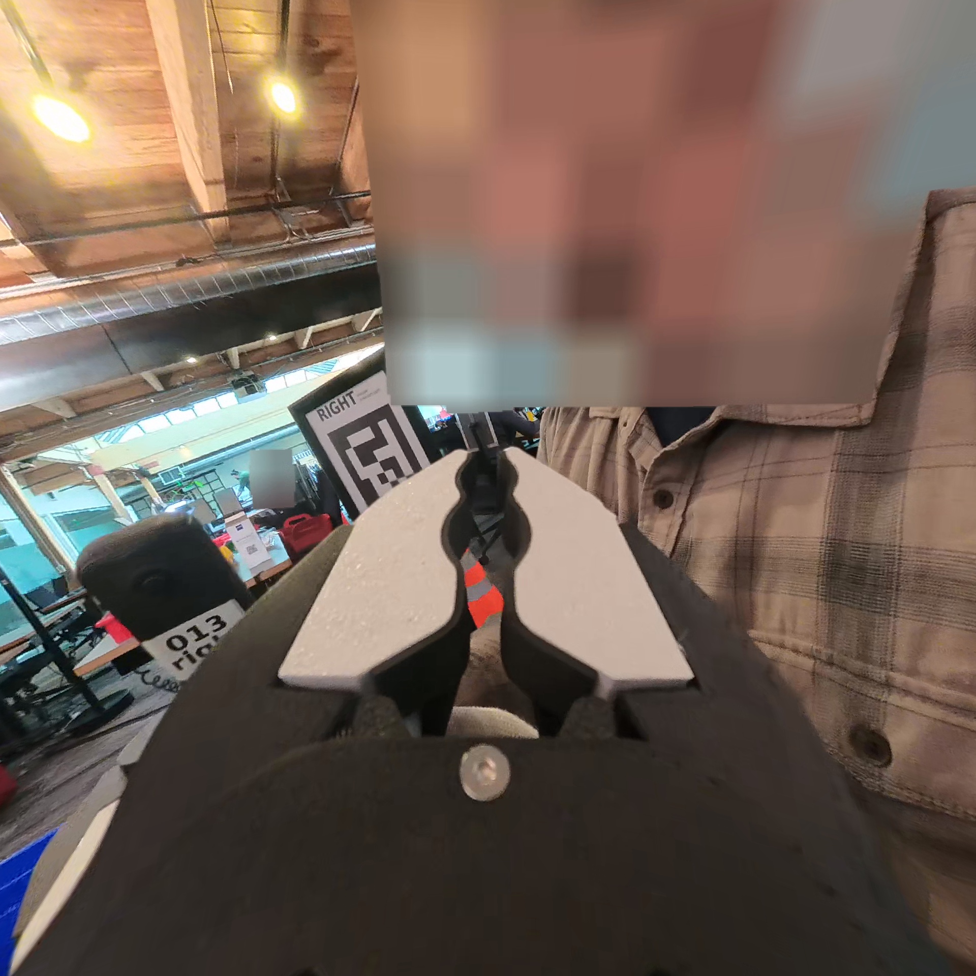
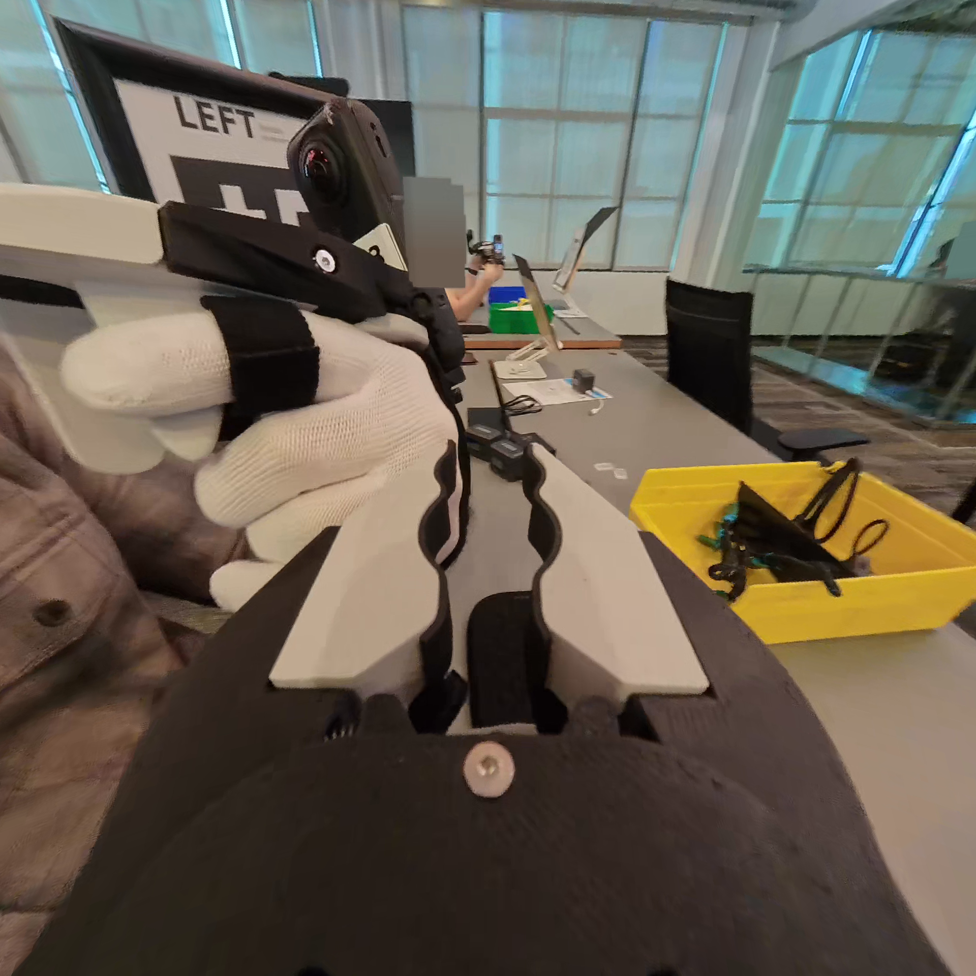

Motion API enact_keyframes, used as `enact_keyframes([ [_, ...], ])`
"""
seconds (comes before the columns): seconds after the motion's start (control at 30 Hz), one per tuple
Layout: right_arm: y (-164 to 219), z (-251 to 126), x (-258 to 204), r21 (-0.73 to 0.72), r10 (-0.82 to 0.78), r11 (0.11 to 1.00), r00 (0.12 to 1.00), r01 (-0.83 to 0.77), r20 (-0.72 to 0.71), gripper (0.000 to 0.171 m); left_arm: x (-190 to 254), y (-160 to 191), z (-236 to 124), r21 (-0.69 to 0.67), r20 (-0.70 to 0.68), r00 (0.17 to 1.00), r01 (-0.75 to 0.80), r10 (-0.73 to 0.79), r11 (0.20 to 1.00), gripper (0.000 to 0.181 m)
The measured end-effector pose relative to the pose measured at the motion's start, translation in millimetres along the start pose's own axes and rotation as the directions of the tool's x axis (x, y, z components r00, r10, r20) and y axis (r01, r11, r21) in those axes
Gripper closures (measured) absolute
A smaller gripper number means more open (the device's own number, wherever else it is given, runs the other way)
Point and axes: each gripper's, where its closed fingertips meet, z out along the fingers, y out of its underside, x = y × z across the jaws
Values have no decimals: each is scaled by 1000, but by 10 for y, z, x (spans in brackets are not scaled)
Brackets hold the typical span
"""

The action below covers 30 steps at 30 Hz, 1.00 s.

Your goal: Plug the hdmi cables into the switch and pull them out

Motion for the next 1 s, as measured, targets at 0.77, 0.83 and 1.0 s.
enact_keyframes([
  [0.77, 7, 122, -136, -35, -120, 992, 992, 119, -40, 170, 125, 291, 274, -168, -2, 994, -111, 112, 980, 174],
  [0.83, -45, 46, -98, -12, -94, 996, 995, 94, -27, 162, 128, 242, 249, -144, -11, 996, -86, 85, 986, 175],
  [1.0, -217, -141, -123, 19, -71, 997, 997, 71, 13, 147, 323, -211, -26, 45, -181, 982, 56, -47, 997, 181],
])
